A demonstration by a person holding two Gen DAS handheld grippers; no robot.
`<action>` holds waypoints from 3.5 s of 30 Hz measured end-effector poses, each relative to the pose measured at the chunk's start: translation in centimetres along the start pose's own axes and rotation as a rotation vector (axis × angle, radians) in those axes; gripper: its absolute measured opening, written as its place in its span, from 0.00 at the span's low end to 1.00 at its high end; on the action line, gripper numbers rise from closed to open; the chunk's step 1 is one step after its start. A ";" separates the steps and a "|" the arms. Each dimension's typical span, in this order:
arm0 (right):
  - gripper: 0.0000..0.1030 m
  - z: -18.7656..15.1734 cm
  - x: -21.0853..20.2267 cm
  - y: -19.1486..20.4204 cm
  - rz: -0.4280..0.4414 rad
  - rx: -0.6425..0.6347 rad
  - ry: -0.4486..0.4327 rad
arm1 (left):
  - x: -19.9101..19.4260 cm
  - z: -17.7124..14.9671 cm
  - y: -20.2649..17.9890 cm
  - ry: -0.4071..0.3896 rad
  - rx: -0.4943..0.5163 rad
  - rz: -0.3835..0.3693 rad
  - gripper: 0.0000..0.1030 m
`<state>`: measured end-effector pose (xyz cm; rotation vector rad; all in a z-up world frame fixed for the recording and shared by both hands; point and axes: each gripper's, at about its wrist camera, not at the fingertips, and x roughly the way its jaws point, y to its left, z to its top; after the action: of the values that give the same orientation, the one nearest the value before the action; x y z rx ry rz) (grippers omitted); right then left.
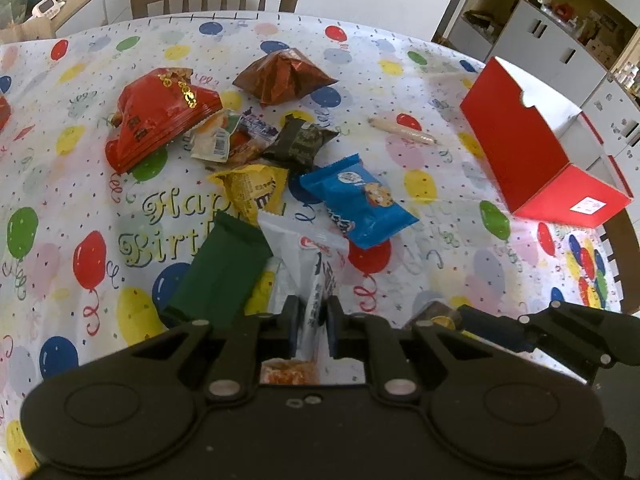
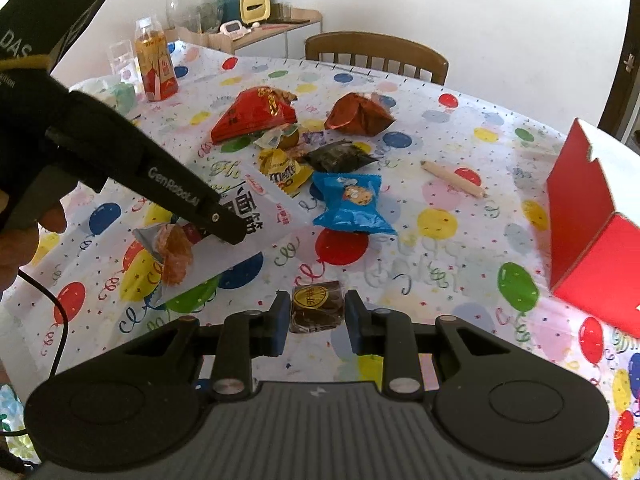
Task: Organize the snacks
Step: 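Carry both held packets over into the red cardboard box, then open both tools to drop the packets into the box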
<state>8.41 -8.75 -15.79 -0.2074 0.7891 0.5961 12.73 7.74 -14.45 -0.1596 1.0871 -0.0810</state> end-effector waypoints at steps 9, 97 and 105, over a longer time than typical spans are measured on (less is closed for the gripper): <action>0.27 1.1 -4.8 -2.6 -0.032 0.011 -0.075 | -2.5 0.5 -1.9 -0.036 0.018 -0.022 0.11; 0.28 0.4 -3.5 -39.8 -0.085 0.243 0.148 | 15.5 17.1 -34.9 0.155 0.234 0.059 0.22; 0.28 0.7 -6.2 -38.9 -0.095 0.249 0.086 | 12.2 16.7 -34.4 0.080 0.213 0.013 0.30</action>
<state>27.79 -42.94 -12.47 -0.0414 0.9234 0.3970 33.58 -26.40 -11.71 0.0425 1.1514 -0.1917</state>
